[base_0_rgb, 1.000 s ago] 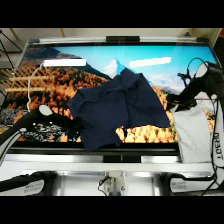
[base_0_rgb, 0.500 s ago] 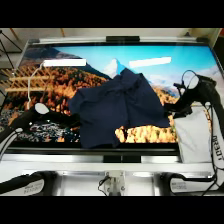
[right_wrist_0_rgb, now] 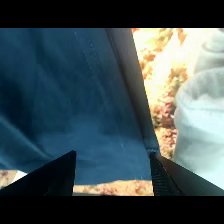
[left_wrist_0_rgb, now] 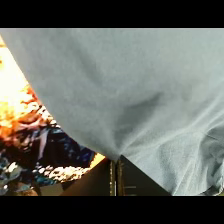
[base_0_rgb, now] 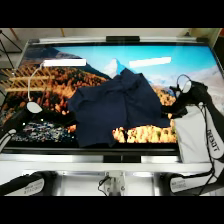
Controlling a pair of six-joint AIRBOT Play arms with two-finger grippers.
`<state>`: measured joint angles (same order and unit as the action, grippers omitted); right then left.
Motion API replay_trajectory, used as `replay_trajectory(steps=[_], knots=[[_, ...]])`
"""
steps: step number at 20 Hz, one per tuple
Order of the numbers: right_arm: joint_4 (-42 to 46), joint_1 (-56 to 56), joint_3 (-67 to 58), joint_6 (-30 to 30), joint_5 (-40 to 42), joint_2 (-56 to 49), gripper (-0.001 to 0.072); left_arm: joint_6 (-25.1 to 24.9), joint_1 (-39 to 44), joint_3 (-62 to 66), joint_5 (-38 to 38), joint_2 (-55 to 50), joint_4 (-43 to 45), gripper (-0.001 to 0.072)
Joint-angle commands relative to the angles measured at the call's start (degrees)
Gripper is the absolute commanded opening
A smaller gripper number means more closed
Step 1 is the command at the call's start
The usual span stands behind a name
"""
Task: Fold the shirts.
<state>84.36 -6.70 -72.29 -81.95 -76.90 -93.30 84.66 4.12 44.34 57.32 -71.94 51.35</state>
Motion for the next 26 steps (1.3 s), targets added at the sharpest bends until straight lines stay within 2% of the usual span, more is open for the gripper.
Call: replay_trajectory(steps=[1,9,11,13,15,16,17,18,21,24,26], knots=[[0.24,0.02,0.04,0.11,2.71,-0.48,0.0589,-0.02,-0.15,0.04,0.31,0.11,0.22,0.003],[-3.3,0.02,0.04,0.2,1.44,-3.32,0.0588,-0.02,-0.15,0.07,0.31,0.13,0.2,0.003],[-4.59,0.02,0.04,0.22,0.94,-3.32,0.0397,-0.02,-0.15,0.07,0.28,0.13,0.22,0.003],[-7.54,0.02,0.04,1.07,0.83,-3.32,0.0369,-0.02,-0.15,0.07,0.28,0.13,0.22,0.003],[-10.88,0.02,0.04,2.27,0.79,-3.32,0.0226,-0.02,-0.15,0.07,0.28,0.13,0.22,0.003],[-11.78,0.02,0.02,2.21,-0.07,-3.32,0.0119,-0.02,-0.17,0.07,0.17,0.13,0.24,0.003],[-12.02,0.0,-0.09,2.23,-1.68,-3.23,0.0117,-0.26,-0.28,0.48,0.2,0.15,0.37,0.003],[-11.82,0.0,-0.61,2.38,-4.22,-2.93,0.0071,-1.33,-0.68,1.66,1.03,0.37,0.52,0.0029],[-12.13,0.0,-5.97,4.92,-9.05,1.88,0.007,-2.05,-3.37,11.61,4.61,3.54,0.72,0.0028],[-15.74,-1.03,-18.73,4.17,-5.51,12.26,0.007,-5.07,-5.4,30.86,4.46,10.71,0.74,0.0027],[-14.93,-1.51,-31.21,4.79,-1.9,19.58,0.007,-6.64,-5.86,46.27,0.11,15.72,1.18,0.0028]])
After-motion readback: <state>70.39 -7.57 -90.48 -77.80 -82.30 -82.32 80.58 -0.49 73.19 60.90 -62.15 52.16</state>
